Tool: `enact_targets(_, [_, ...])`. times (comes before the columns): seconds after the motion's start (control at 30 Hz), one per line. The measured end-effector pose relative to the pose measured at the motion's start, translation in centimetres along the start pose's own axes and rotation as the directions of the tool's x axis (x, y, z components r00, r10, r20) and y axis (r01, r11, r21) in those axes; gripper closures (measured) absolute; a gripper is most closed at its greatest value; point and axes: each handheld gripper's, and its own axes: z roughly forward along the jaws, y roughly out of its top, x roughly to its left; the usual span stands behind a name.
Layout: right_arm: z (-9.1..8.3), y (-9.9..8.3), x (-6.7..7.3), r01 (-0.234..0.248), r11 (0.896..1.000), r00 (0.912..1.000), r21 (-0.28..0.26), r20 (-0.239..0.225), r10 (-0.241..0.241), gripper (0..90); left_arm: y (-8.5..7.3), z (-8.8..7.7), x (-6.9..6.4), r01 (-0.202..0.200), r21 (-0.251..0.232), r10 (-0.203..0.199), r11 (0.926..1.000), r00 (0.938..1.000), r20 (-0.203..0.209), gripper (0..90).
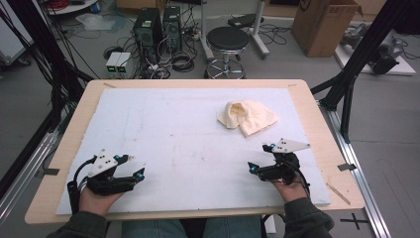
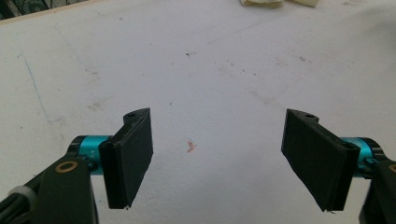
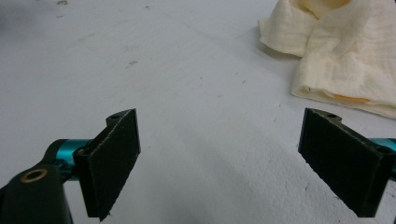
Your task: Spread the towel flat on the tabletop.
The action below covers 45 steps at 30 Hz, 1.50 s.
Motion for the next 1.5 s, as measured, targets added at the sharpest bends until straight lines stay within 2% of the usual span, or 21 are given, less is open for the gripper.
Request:
enact_targets(0.53, [0.14, 0.02, 0.01, 0.011, 1.0, 0.9999, 0.006, 0.0, -0.011, 12.1, -0.05, 0.21, 0.05, -0.009, 0.012, 0.009, 0.9999, 0.9999, 0.01, 25.4])
enact_targets(0.73, [0.23, 0.01, 0.12, 0.018, 1.0, 0.9998, 0.012, 0.003, -0.018, 12.1, -0.02, 0.17, 0.08, -0.002, 0.003, 0.002, 1.0, 0.9999, 0.01, 25.4])
enact_targets(1.13, [-0.21, -0.27, 0.04, 0.013, 1.0, 0.9998, 0.006, 0.014, -0.013, 12.1, 0.25, 0.46, -0.2, -0.015, -0.001, 0.015, 0.9999, 0.9998, 0.01, 25.4])
enact_targets(1.5, [0.19, 0.08, 0.0, 0.027, 1.0, 0.9996, 0.014, -0.001, -0.027, 12.1, 0.21, 0.55, 0.06, -0.005, -0.004, 0.005, 1.0, 1.0, 0.006, 25.4])
